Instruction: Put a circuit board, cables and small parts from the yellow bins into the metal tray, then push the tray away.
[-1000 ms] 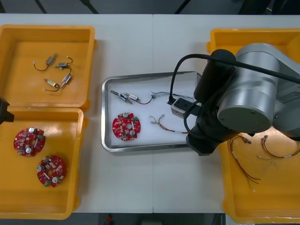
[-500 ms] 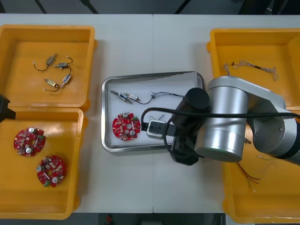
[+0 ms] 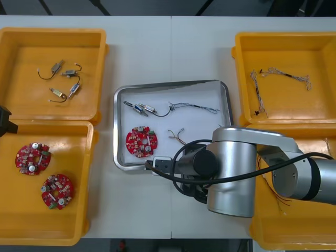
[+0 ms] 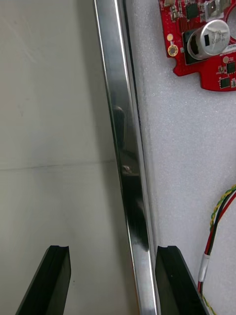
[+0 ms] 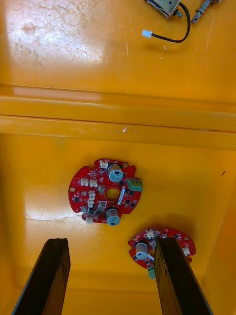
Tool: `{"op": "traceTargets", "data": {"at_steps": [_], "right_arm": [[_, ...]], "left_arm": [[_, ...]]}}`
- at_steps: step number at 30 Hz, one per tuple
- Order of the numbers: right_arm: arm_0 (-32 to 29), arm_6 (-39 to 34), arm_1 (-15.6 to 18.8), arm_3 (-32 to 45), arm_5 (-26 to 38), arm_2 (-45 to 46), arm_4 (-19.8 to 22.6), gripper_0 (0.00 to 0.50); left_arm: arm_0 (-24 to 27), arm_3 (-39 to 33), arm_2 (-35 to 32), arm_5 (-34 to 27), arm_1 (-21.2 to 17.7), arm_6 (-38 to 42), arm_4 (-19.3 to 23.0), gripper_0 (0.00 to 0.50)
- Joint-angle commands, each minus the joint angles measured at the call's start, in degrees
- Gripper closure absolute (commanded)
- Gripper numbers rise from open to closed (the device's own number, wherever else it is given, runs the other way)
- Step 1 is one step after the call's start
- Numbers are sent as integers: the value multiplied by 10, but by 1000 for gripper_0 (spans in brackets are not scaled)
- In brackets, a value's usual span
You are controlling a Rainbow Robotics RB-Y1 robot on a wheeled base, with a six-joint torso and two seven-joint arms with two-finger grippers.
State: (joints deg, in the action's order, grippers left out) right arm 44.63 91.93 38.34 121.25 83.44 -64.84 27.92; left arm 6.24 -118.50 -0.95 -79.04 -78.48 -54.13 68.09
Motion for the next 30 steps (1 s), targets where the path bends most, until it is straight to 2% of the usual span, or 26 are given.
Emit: {"op": "traceTargets", "data": {"at_steps": [1,9,10,11,12,13,14,22,30], "right_arm": [[20,1,-33,-25,-18,-6,-12,0],[26,2,-67,-70,-23,-6,-14,0],[27,2,-69,-73,-23,-6,-14,65],[27,2,-70,-75,-23,-6,-14,220],[26,2,-70,-76,-23,-6,-14,327],[27,2,-70,-77,-23,-6,-14,485],[26,2,-70,-77,-22,-6,-14,500],[28,4,-65,-77,-22,-6,-17,500],[52,11,-62,-77,-28,-5,-47,500]], "left_arm": [[-6,-12,-20,6,-26,41,4,0],[-6,-12,-20,6,-26,41,4,0],[-6,-12,-20,6,-26,41,4,0],[-6,-12,-20,6,-26,41,4,0],[-6,-12,-20,6,-26,41,4,0],[-6,-12,-20,6,-26,41,4,0],[-6,-12,-20,6,-26,41,4,0],[-6,-12,-20,6,-26,41,4,0],[-6,-12,-20,6,-26,41,4,0]]}}
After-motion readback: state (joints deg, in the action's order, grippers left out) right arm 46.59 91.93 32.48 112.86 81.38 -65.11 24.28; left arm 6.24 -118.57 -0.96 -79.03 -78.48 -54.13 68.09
